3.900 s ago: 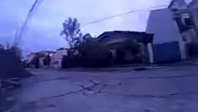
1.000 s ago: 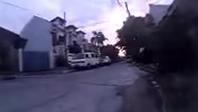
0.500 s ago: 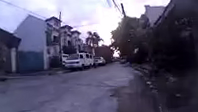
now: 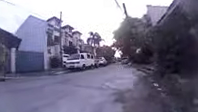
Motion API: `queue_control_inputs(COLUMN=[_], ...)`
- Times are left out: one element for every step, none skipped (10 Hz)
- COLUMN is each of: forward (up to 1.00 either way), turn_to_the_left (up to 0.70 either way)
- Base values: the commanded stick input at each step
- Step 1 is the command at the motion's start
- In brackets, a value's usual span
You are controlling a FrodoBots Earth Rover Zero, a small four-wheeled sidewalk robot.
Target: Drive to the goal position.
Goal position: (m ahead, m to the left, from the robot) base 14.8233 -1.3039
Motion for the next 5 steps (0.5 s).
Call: queue_control_inputs(forward=[0.7, 0.7, 0.7, 0.7, 0.7], turn_to_the_left=[-0.34, -0.14, 0.0, 0.0, 0.0])
